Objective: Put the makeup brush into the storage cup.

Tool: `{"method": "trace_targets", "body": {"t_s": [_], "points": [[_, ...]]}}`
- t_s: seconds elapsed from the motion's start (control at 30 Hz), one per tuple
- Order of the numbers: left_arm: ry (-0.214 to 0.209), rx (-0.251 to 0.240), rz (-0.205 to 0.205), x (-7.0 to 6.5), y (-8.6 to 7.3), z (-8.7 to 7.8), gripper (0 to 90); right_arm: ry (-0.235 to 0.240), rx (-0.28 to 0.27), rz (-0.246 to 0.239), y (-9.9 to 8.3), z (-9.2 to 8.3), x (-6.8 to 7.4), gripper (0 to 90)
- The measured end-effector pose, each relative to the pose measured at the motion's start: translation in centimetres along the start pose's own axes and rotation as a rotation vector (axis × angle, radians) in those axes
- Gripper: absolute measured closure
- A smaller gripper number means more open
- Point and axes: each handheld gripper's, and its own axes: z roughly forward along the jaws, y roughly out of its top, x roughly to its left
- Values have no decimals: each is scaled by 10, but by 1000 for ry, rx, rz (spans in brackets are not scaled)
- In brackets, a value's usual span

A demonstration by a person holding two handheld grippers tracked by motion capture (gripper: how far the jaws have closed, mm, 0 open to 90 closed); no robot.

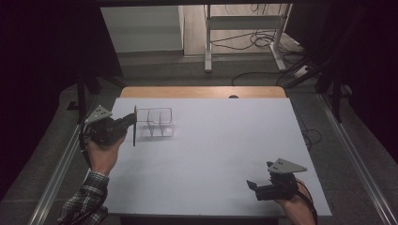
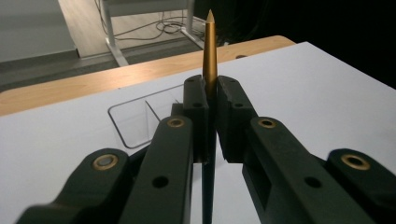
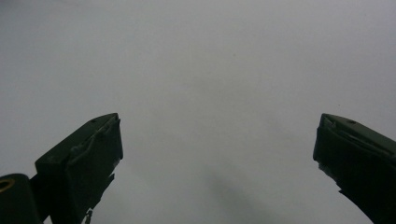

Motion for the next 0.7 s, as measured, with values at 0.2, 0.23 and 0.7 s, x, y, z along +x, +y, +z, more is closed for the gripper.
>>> {"method": "trace_targets", "body": {"t_s": [0.2, 0.23, 0.7], "points": [[22, -19, -2, 3, 4, 3, 838, 0, 0, 0, 0, 0, 0, 16], [23, -20, -1, 3, 5, 4, 838, 0, 0, 0, 0, 0, 0, 17], [56, -61, -8, 11, 14, 10, 838, -8, -7, 8, 0, -1, -1, 16]]}}
